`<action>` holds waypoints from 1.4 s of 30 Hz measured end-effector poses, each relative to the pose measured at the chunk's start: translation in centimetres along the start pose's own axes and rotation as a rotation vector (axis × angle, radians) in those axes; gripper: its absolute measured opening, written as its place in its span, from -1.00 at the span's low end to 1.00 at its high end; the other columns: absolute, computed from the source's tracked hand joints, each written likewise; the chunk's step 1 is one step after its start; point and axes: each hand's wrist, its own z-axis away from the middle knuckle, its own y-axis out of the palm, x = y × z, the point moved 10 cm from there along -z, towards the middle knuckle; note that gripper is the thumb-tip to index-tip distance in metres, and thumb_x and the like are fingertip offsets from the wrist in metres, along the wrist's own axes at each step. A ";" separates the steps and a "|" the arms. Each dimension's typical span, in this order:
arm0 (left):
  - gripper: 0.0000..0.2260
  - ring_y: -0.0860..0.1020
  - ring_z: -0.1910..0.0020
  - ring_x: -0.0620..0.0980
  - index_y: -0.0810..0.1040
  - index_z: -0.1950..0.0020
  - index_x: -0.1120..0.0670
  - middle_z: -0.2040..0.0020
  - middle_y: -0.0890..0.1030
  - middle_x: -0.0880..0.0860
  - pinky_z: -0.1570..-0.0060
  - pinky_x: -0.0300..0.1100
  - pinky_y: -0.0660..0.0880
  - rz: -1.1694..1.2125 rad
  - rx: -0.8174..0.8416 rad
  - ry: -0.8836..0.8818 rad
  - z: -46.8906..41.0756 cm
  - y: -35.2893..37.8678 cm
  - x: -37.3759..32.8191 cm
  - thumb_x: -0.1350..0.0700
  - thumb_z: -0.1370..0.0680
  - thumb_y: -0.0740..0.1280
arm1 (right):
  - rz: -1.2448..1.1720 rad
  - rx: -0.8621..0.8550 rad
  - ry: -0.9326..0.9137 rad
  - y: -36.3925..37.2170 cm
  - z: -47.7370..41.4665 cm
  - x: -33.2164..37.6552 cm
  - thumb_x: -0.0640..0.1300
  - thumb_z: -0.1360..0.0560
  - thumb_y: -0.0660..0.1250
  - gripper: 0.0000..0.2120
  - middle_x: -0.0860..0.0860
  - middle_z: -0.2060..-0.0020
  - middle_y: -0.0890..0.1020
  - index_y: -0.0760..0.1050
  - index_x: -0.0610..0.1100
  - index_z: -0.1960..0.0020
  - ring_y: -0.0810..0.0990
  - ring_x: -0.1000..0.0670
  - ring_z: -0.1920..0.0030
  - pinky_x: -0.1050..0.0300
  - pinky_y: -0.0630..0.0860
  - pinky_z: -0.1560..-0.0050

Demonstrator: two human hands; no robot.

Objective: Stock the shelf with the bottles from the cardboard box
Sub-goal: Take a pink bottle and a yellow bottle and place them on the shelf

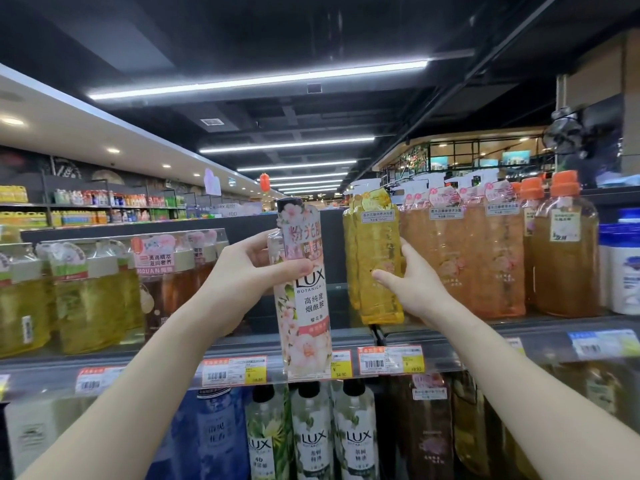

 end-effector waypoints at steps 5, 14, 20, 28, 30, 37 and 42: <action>-0.68 0.74 -0.06 -0.02 0.64 -0.23 0.05 -0.07 0.77 0.01 -0.03 -0.09 0.68 -0.022 0.036 0.001 -0.9 0.8 -0.8 0.11 -0.49 0.53 | 0.042 0.005 -0.006 0.1 0.2 0.0 -0.04 -0.64 0.36 -0.38 0.08 -0.35 0.54 0.18 0.04 -0.61 0.54 0.03 -0.25 0.06 0.52 -0.22; -0.42 0.74 -0.09 0.04 0.40 -0.36 0.07 -0.13 0.75 0.09 -0.19 0.12 0.62 0.024 0.080 -0.036 -6.1 1.9 -0.9 0.12 -0.44 0.59 | 0.046 0.000 0.008 0.4 0.5 -0.3 -0.05 -0.65 0.35 -0.37 0.06 -0.37 0.55 0.15 0.05 -0.63 0.53 0.04 -0.26 0.18 0.43 -0.15; -0.47 0.72 -0.16 0.12 0.40 -0.41 0.09 -0.16 0.73 0.16 -0.24 0.19 0.58 0.099 0.146 -0.076 -7.5 2.7 2.7 0.27 -0.50 0.52 | 0.066 0.002 0.011 0.4 0.7 -0.4 -0.05 -0.65 0.34 -0.34 0.04 -0.44 0.50 0.10 0.03 -0.65 0.48 -0.04 -0.42 0.18 0.35 -0.23; -0.58 0.68 -0.23 0.09 0.48 -0.42 0.03 -0.20 0.72 0.09 -0.24 0.11 0.59 0.177 0.127 -0.121 -8.4 2.2 6.7 0.11 -0.59 0.46 | 0.059 0.005 0.006 0.5 0.9 -0.2 -0.07 -0.67 0.30 -0.34 0.10 -0.38 0.45 0.05 0.01 -0.66 0.41 0.14 -0.24 0.28 0.30 -0.15; -0.59 0.70 -0.17 -0.01 0.46 -0.45 -0.07 -0.17 0.73 0.01 -0.24 0.08 0.58 0.113 0.168 -0.136 -8.5 2.7 7.0 0.00 -0.61 0.43 | 0.056 0.009 0.007 0.5 0.9 -0.3 -0.07 -0.68 0.30 -0.35 0.11 -0.34 0.45 0.06 0.02 -0.66 0.38 0.17 -0.19 0.29 0.31 -0.13; -0.63 0.70 -0.16 -0.03 0.46 -0.44 -0.16 -0.18 0.72 0.01 -0.10 0.00 0.65 0.077 0.220 -0.131 -8.7 3.1 7.2 -0.04 -0.63 0.38 | 0.071 -0.018 0.008 0.5 0.9 -0.4 -0.04 -0.67 0.31 -0.36 0.11 -0.38 0.49 0.09 0.04 -0.65 0.46 0.08 -0.30 0.24 0.34 -0.18; -0.65 0.68 -0.20 -0.01 0.48 -0.42 -0.17 -0.22 0.70 0.02 -0.12 0.00 0.64 0.053 0.249 -0.137 -9.3 2.7 7.2 -0.02 -0.64 0.38 | 0.074 -0.032 0.005 0.4 0.9 -0.5 -0.03 -0.66 0.32 -0.36 0.09 -0.43 0.50 0.10 0.07 -0.65 0.47 0.12 -0.23 0.14 0.44 -0.26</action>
